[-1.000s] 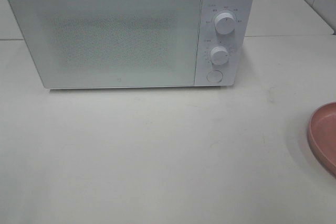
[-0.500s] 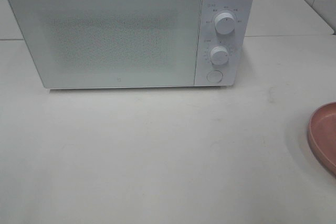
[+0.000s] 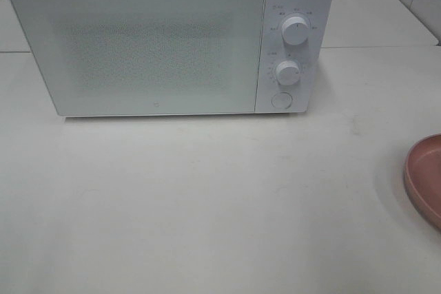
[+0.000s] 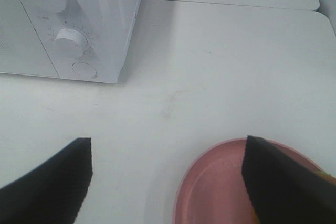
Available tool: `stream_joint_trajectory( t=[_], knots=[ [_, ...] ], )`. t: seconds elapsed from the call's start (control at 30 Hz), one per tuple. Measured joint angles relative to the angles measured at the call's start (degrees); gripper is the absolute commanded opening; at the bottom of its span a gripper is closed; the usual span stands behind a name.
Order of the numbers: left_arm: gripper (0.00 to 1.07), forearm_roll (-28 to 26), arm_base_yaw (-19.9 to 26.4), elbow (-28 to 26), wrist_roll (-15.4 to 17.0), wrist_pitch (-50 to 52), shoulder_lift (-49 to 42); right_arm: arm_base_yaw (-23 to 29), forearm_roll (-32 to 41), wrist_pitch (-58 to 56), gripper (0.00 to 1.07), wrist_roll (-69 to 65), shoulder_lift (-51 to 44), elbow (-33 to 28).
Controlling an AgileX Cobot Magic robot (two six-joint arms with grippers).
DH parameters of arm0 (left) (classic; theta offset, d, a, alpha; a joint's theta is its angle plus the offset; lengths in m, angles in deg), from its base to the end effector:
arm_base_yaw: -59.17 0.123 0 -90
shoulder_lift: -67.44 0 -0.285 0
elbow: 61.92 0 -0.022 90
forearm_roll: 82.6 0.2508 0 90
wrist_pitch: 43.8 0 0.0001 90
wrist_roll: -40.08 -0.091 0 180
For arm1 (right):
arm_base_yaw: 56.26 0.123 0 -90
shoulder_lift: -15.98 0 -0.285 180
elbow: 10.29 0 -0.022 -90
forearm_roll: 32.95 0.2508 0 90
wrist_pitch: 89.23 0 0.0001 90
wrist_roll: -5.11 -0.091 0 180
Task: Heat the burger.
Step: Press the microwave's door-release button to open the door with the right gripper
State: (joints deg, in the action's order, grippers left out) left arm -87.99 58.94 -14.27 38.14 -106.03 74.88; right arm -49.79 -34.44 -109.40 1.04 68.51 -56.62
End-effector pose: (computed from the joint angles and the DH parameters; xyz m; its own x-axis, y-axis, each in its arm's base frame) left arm -0.0090 -0.0075 0.2799 -0.4581 -0.0082 -0.8889 0.0733 0.9962 -0.0470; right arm 0.1564 0.0169 0.2881 -0.4864 -0.0083 -0.8737 -0.0823 0.9959 0.0364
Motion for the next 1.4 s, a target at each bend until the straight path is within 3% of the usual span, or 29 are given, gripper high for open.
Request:
stream_joint_trajectory(
  t=[0.43,0.87,1.03,1.1,1.17,1.2,1.33,1.4],
  knots=[
    [0.98,0.0,0.0,0.0,0.0,0.0,0.0,0.0,0.0,17.0,0.76,0.0,11.0,-4.0],
    [0.98,0.0,0.0,0.0,0.0,0.0,0.0,0.0,0.2,49.6,0.76,0.9,23.0,-13.2],
    [0.98,0.0,0.0,0.0,0.0,0.0,0.0,2.2,5.1,56.8,0.76,5.4,26.4,-14.7],
    [0.98,0.0,0.0,0.0,0.0,0.0,0.0,8.1,14.8,63.5,0.76,12.8,30.1,-15.9],
    [0.98,0.0,0.0,0.0,0.0,0.0,0.0,9.5,17.7,64.7,0.76,14.2,30.8,-15.9],
    [0.98,0.0,0.0,0.0,0.0,0.0,0.0,12.9,22.3,67.8,0.76,16.9,32.6,-16.0],
    [0.98,0.0,0.0,0.0,0.0,0.0,0.0,17.3,28.3,71.9,0.76,19.9,35.0,-16.1],
    [0.98,0.0,0.0,0.0,0.0,0.0,0.0,22.0,33.9,75.5,0.76,20.6,37.3,-16.2]
  ],
)
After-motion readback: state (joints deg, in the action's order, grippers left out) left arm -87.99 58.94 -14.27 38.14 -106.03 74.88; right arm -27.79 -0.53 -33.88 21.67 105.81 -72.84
